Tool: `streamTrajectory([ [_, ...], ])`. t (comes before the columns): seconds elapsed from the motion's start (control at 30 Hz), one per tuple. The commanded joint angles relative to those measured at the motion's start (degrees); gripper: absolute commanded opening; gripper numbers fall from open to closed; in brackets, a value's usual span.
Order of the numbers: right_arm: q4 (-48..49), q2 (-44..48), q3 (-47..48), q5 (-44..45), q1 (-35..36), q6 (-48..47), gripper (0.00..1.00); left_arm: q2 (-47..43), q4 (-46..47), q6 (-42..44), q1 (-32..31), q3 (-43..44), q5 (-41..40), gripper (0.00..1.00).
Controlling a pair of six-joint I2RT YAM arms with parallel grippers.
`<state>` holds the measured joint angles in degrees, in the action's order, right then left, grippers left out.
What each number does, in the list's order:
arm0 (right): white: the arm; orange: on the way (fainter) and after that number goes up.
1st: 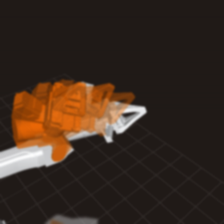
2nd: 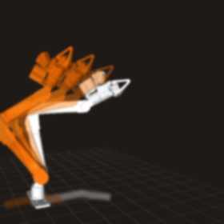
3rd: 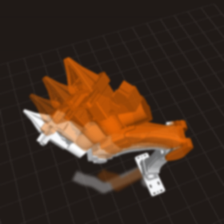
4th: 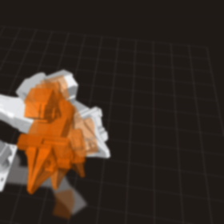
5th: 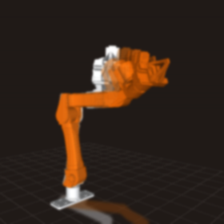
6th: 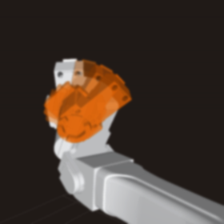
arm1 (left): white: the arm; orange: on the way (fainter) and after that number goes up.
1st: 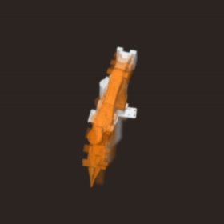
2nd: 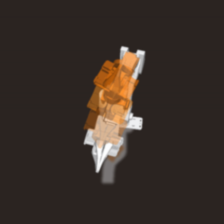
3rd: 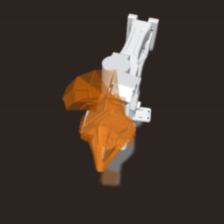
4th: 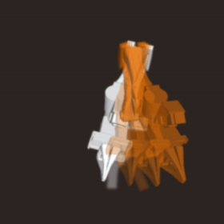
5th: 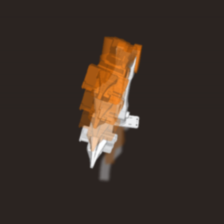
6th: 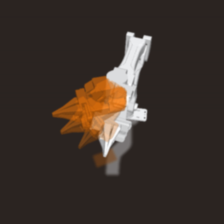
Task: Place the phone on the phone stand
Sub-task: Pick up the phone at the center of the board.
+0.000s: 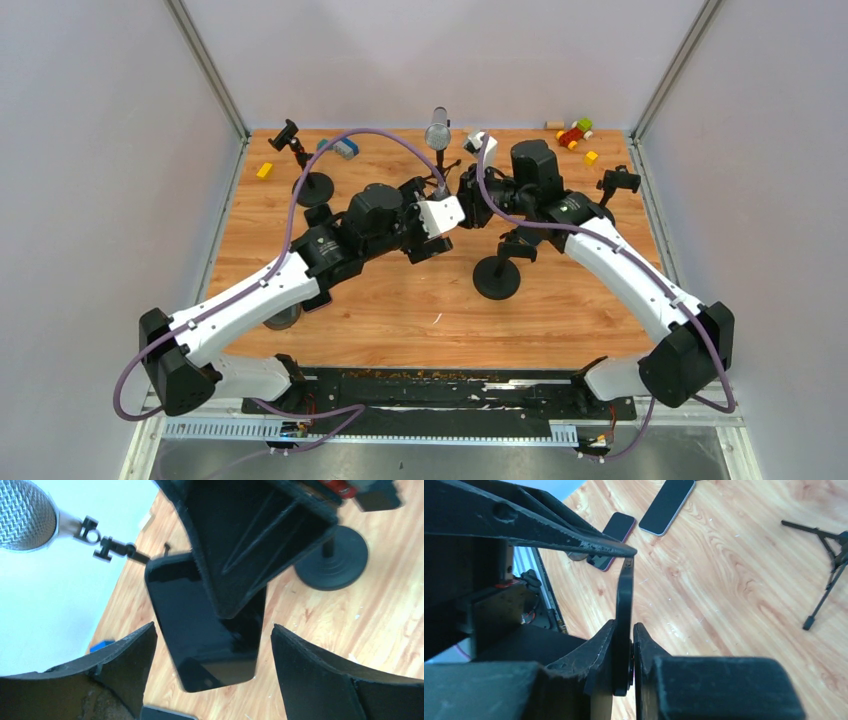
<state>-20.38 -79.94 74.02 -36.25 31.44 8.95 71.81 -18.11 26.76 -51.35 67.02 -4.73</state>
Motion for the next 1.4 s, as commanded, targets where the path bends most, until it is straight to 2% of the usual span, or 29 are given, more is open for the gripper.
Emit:
streamTrajectory([
  [0.0, 1.72, 4.42, -0.75, 1.18, 0.26, -11.29, 0.00, -3.44, -3.93, 0.40, -0.15, 4.57, 12.42, 0.98],
  [0.3, -2.84, 10.00, -1.50, -2.16, -0.15, -23.32, 0.00, -8.56, -11.18, 3.42, -0.07, 7.23, 16.68, 1.00],
  [0.4, -3.61, 11.73, -1.09, -3.17, -0.23, -24.22, 0.00, -9.53, -13.36, 2.89, 0.30, 7.75, 16.66, 1.00],
  [0.6, -5.00, 11.80, 1.38, -6.99, -0.42, -23.94, 0.00, -10.64, -11.76, -0.48, 4.49, 5.42, 19.29, 1.00],
  [0.8, -5.13, 10.85, 3.02, -11.55, -0.58, -23.51, 0.00, -10.37, -11.20, -4.03, 10.94, 5.28, 30.68, 1.00],
  [1.0, -5.92, 9.79, 5.30, -19.47, -0.93, -23.19, 0.00, -9.33, -12.26, -4.45, 13.30, 3.24, 40.44, 1.00],
  [1.13, -7.47, 9.21, 7.02, -23.11, -0.92, -23.76, 0.00, -8.55, -9.62, -6.40, 15.28, 1.05, 46.88, 0.96],
  [1.37, -7.71, 9.24, 7.80, -25.35, -0.94, -23.13, 0.00, -5.17, -7.78, -9.21, 15.71, -0.38, 56.34, 0.78],
])
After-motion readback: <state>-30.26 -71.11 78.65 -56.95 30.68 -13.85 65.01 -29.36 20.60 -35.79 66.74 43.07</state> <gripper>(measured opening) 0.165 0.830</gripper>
